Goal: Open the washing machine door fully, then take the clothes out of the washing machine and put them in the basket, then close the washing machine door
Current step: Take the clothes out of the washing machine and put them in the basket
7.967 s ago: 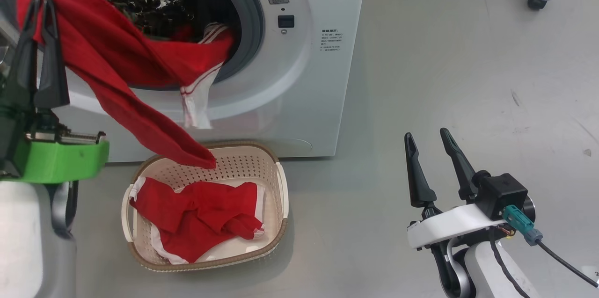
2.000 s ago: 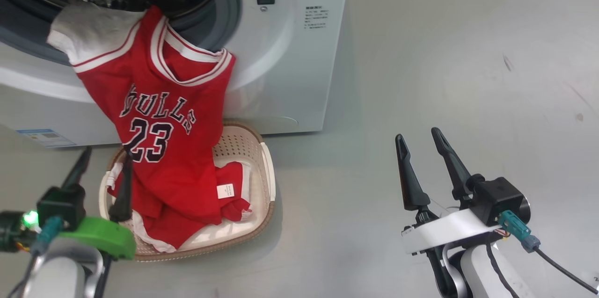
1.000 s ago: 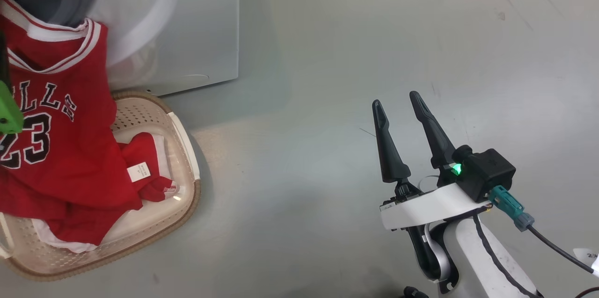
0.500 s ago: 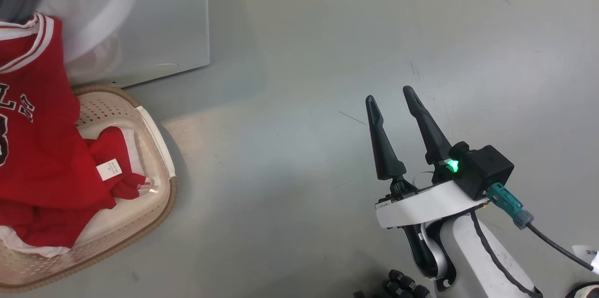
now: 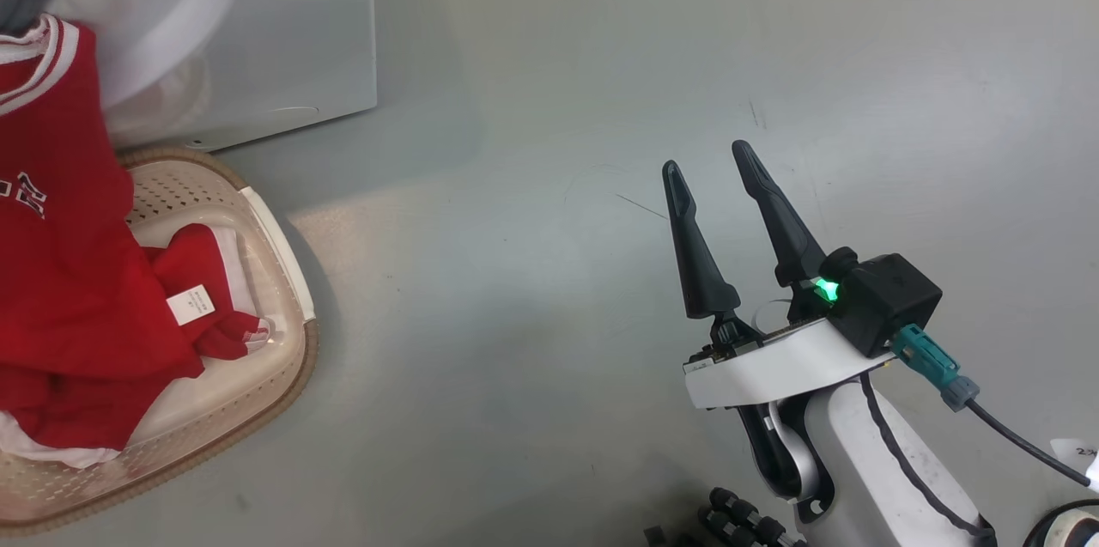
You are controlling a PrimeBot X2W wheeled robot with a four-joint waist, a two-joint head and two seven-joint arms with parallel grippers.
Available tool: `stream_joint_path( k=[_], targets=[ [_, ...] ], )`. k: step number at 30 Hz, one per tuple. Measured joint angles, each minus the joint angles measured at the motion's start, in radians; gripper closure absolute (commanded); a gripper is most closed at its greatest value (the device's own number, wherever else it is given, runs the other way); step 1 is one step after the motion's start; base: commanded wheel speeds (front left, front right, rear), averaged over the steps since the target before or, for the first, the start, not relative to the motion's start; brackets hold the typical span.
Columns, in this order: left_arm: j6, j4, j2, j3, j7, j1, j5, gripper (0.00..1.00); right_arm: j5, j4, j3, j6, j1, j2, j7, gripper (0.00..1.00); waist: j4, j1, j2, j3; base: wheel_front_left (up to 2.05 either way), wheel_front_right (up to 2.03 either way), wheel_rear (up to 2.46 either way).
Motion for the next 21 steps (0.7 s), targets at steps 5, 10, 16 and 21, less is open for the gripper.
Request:
stream_joint_path(
  k=[5,10,16,21],
  targets=[
    [-0.008,0.007,-0.011,-0.028,-0.029,-0.009,0.006,1.00,-0.011,-0.001,-0.010,-0.002,-0.006,0.000,0.000,0.00,0.012,0.0000,0.0000,0.000,0.00,0.00,0.00],
    [-0.016,0.009,-0.032,-0.058,-0.103,-0.010,0.021,1.00,-0.019,0.004,-0.018,-0.008,-0.011,0.000,0.000,0.00,0.035,0.0000,0.0000,-0.009,0.00,0.00,0.00],
    [-0.025,0.007,-0.075,-0.094,-0.211,-0.006,0.029,1.00,-0.033,0.017,-0.031,-0.008,-0.014,0.000,0.000,0.00,0.069,0.0000,0.0000,-0.032,0.00,0.00,0.00],
    [-0.026,0.006,-0.102,-0.105,-0.294,0.024,0.029,1.00,-0.047,0.034,-0.041,-0.008,-0.017,-0.001,0.000,0.00,0.103,0.0000,0.0000,-0.059,0.00,0.00,0.00]
  ],
)
